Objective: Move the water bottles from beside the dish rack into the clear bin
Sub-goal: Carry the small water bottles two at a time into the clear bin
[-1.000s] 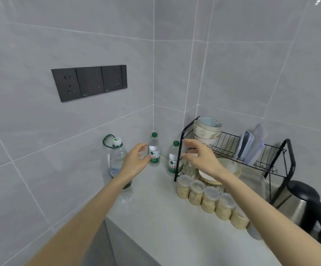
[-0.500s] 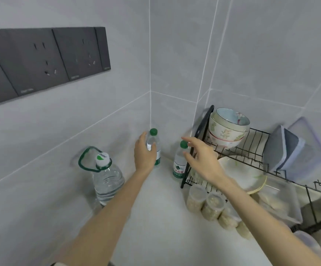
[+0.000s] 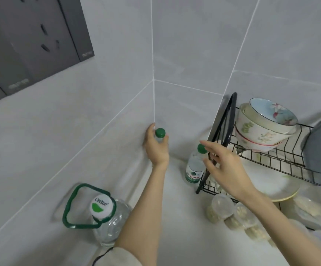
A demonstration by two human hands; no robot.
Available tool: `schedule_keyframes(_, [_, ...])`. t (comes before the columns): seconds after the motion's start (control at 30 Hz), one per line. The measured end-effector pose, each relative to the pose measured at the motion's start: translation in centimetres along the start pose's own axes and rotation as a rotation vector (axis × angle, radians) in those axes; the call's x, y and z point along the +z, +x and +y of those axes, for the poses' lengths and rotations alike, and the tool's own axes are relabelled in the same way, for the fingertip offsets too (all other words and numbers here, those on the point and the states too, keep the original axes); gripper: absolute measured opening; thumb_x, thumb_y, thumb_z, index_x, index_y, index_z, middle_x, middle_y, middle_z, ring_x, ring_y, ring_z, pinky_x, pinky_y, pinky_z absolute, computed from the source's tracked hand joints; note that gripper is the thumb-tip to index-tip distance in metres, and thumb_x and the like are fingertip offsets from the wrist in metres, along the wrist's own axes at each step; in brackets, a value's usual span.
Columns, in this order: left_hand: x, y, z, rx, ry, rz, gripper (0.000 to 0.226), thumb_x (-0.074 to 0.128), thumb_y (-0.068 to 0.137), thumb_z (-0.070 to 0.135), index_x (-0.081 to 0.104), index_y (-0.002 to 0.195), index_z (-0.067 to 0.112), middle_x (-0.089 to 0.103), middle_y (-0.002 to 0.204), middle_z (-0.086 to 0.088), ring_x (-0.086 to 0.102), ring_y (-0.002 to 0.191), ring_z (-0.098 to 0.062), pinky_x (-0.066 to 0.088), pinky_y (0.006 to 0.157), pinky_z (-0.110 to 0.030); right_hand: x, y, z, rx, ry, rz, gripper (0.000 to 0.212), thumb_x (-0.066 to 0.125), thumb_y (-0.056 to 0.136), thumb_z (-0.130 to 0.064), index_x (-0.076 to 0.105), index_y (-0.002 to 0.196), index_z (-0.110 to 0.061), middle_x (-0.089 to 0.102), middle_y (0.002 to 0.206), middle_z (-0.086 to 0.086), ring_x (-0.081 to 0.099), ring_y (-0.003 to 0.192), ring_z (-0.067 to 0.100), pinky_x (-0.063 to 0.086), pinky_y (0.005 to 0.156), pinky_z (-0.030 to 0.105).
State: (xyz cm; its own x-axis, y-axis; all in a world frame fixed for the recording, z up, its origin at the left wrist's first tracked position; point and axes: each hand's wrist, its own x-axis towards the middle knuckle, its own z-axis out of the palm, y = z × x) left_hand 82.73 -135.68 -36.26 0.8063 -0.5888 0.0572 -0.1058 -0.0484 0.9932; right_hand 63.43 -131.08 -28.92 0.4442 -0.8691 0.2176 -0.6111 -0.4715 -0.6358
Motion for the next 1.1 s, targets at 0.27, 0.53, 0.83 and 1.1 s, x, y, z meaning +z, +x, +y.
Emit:
schedule_keyframes(0.27, [-0.3,-0.8,-0.4,0.061,0.016,0.057,0.058,0.076,0.072,0.000,0.057,0.126,0.009,0.064,0.124,-0.005,0.060,0.113,-0.019,0.046,0.097,-0.027,2.3,0.5,0.4,0.021,-0.187,-0.169,0.060,0.057,0.093,-0.006,0.032,0.147,-0.011,0.028,0.157,0.007,0.033,0.143,0.024,0.027,0.111,0.024])
schedule_keyframes(0.53, [-3.7,-5.3,-0.1,0.083,0.089,-0.014,0.062,0.076,0.077,0.008,0.053,0.133,0.021,0.064,0.120,0.006,0.059,0.112,-0.013,0.042,0.083,-0.020,4.7,3.2,0.0,0.154,-0.473,-0.229,0.072,0.048,0.089,0.006,0.009,0.149,0.001,0.016,0.152,0.029,0.019,0.144,0.042,0.025,0.115,0.037])
schedule_keyframes(0.83, [-7.5,-10.7,0.1,0.088,0.198,-0.103,0.060,0.078,0.076,0.020,0.052,0.127,0.036,0.070,0.111,0.007,0.065,0.102,-0.013,0.051,0.081,-0.037,3.4,3.7,-0.2,-0.010,-0.418,-0.231,0.036,0.062,0.087,-0.001,0.058,0.123,-0.003,0.065,0.111,0.021,0.058,0.107,0.039,0.046,0.092,0.044])
schedule_keyframes(1.1, [-10.5,-15.1,1.1,0.137,0.125,-0.210,0.059,0.081,0.071,0.018,0.057,0.121,0.037,0.070,0.109,0.011,0.064,0.107,-0.008,0.050,0.092,-0.032,0.2,-0.7,0.0,-0.085,-0.351,-0.244,0.037,0.065,0.089,-0.015,0.058,0.125,-0.010,0.067,0.110,0.020,0.059,0.104,0.039,0.044,0.088,0.037])
